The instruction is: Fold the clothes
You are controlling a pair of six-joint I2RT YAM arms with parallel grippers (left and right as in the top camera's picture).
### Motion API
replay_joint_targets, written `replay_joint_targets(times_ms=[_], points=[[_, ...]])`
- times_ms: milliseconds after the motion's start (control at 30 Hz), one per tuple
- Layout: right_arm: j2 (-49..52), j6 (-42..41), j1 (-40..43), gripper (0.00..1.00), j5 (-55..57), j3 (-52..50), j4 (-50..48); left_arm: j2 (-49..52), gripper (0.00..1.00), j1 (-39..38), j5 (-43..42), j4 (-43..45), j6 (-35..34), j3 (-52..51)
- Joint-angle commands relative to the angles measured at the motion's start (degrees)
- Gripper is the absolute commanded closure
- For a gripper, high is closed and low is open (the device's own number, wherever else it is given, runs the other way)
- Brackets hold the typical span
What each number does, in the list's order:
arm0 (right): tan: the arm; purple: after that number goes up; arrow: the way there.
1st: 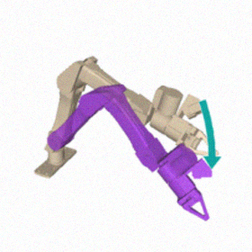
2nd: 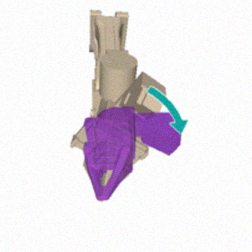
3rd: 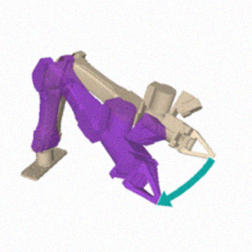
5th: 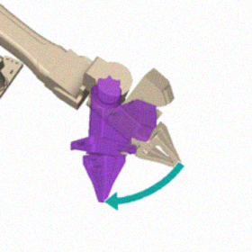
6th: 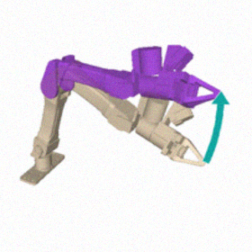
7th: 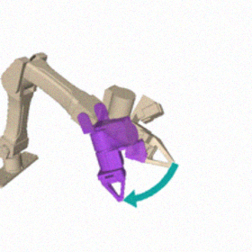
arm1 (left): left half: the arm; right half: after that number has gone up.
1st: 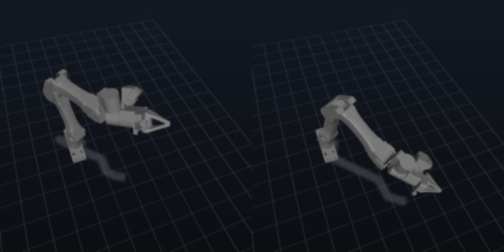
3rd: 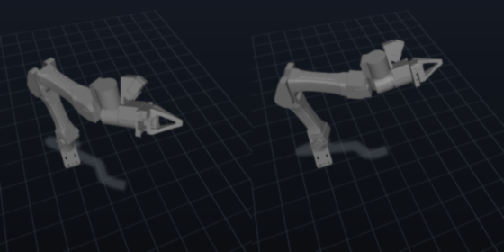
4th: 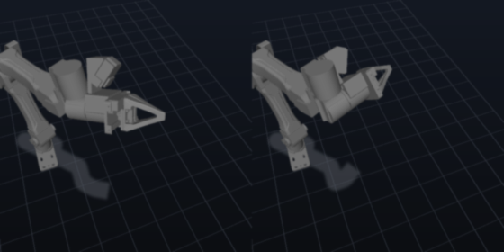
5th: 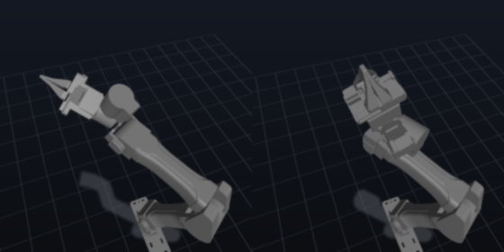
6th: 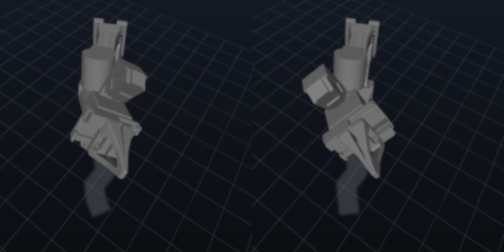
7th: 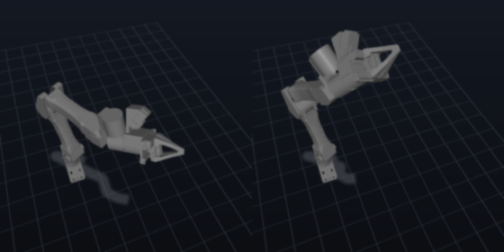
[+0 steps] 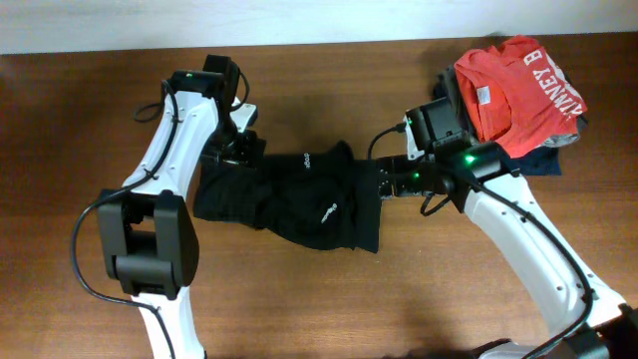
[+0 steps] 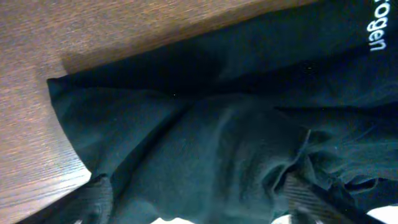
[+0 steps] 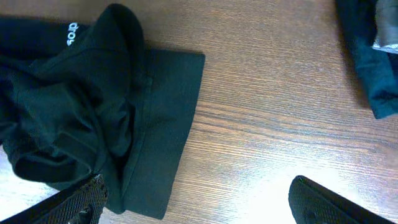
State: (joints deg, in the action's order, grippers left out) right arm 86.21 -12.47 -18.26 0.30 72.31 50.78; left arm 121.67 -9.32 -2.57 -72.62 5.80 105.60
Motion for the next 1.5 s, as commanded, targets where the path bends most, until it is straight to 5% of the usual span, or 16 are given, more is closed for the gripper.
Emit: replay_joint_targets(times_ms=[0, 500, 1033, 1100, 1167, 1233, 1467], points=[[0.39, -1.53, 1.09, 0.02, -0.72, 0.24, 0.52, 0.52, 0.09, -0.66, -1.03, 0.55, 0.35, 0.55], [13.81, -4.33, 1.09, 0.03, -17.44, 0.22, -1.44, 0.46, 0.04, 2.71, -4.04, -3.52, 0.07, 18.14], [27.50, -11.19, 1.09, 0.22, -25.35, 0.22, -8.55, 0.46, 0.01, 4.50, -3.58, -3.98, 0.37, 19.82], [27.91, -12.13, 1.09, 0.31, -25.38, 0.22, -8.83, 0.48, 0.01, 4.50, -3.58, -4.00, 0.39, 19.82], [27.96, -12.11, 1.25, 0.74, -25.29, 0.24, -9.38, 0.46, 0.01, 4.50, -3.37, -3.98, 0.39, 19.82], [27.96, -12.09, 1.81, 0.96, -25.14, 0.24, -9.25, 0.48, 0.01, 4.50, -2.32, -4.00, 0.37, 19.80], [26.23, -9.05, 8.02, 0.96, -25.18, 0.35, -4.83, 0.48, 0.01, 4.50, -1.03, -4.20, 0.35, 19.80]])
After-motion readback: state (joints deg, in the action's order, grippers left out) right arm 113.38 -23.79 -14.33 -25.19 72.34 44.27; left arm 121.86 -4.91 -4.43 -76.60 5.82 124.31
